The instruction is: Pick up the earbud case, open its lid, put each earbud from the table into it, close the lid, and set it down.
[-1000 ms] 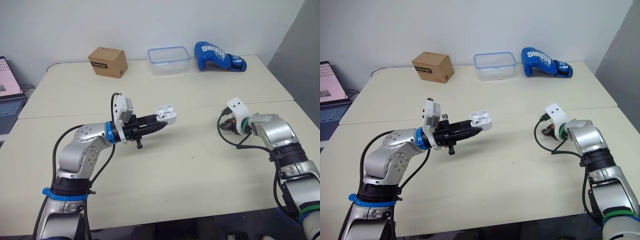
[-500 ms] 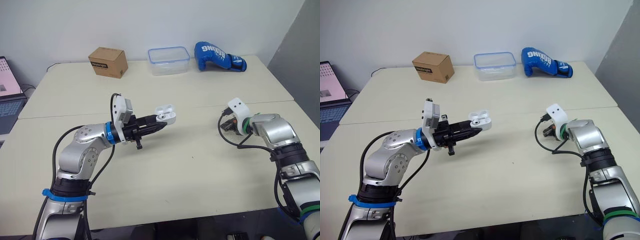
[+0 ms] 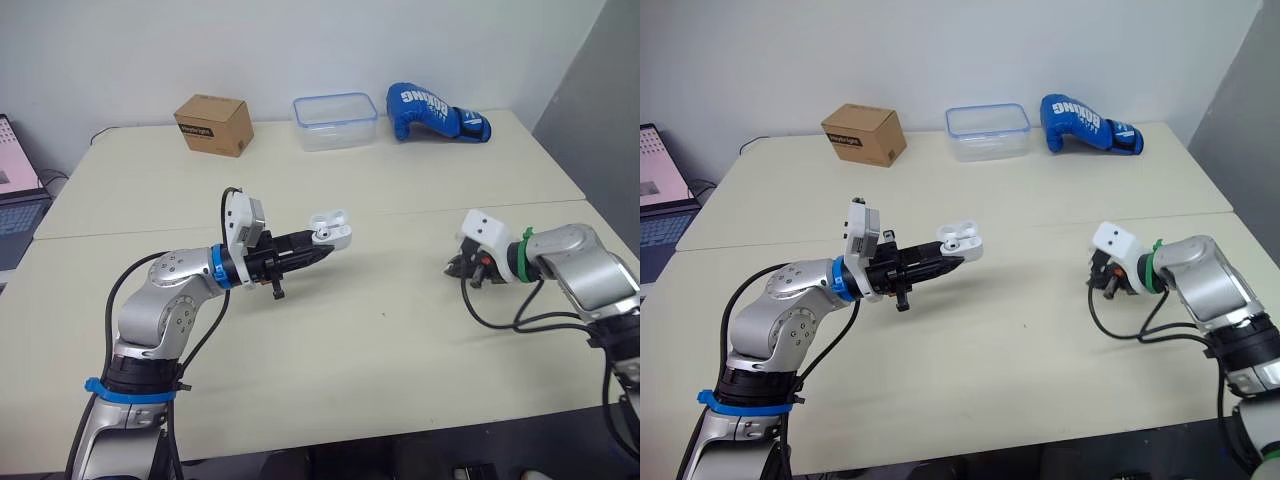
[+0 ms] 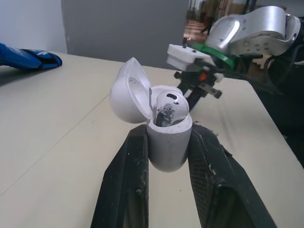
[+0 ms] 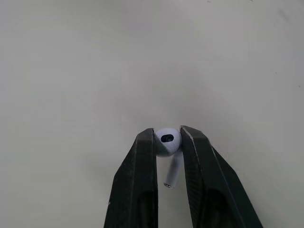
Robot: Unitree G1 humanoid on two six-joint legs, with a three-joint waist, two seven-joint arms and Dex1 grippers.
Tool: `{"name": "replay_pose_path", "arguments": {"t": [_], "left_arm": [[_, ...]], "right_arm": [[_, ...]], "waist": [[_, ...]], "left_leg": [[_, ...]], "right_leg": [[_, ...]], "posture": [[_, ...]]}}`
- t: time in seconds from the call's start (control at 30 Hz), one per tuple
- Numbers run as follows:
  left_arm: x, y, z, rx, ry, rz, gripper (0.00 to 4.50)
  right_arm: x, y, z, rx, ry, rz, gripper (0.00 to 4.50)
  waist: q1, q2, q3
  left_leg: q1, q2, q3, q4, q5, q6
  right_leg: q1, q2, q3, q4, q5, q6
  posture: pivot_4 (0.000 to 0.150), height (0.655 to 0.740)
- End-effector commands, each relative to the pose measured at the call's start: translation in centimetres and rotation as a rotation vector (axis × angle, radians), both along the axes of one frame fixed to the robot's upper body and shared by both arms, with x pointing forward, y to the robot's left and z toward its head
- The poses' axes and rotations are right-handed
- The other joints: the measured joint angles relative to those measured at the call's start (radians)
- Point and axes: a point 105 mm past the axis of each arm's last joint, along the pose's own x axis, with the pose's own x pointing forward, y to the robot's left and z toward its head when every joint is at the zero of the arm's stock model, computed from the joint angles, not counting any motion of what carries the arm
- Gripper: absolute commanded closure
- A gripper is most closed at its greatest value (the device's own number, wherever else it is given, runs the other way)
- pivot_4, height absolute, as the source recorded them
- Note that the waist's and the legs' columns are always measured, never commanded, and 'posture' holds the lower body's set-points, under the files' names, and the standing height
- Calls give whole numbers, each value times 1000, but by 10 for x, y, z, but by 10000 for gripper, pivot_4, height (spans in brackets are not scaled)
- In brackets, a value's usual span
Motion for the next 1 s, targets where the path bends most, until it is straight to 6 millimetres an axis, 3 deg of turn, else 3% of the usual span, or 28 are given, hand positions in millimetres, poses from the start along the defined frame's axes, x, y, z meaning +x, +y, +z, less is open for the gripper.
{"name": "replay_pose_path", "arguments": {"t": [0.03,0.33,0.9,1.0], "left_arm": [[-3,-2,9,-10,-54,-17,37195],[-2,-5,9,-16,-61,-20,37195],[-5,-3,9,-12,-66,-6,37195],[-5,-3,9,-11,-67,-10,37195]], "right_arm": [[-16,17,1,-56,8,206,41293],[-34,29,-10,-228,70,507,41293],[-19,15,-28,-324,69,517,41293],[-20,16,-27,-322,70,518,30886]], "waist": [[0,0,0],[2,0,0],[3,0,0],[3,0,0]], "left_leg": [[0,0,0,0,0,0],[0,0,-1,0,0,0],[1,0,-1,1,0,0],[1,0,-1,1,0,0]], "right_leg": [[0,0,0,0,0,0],[0,0,0,0,0,0],[1,0,0,0,0,0],[1,0,0,0,0,0]], "posture": [[1500,7307],[1500,7307],[1500,7307],[1500,7307]]}}
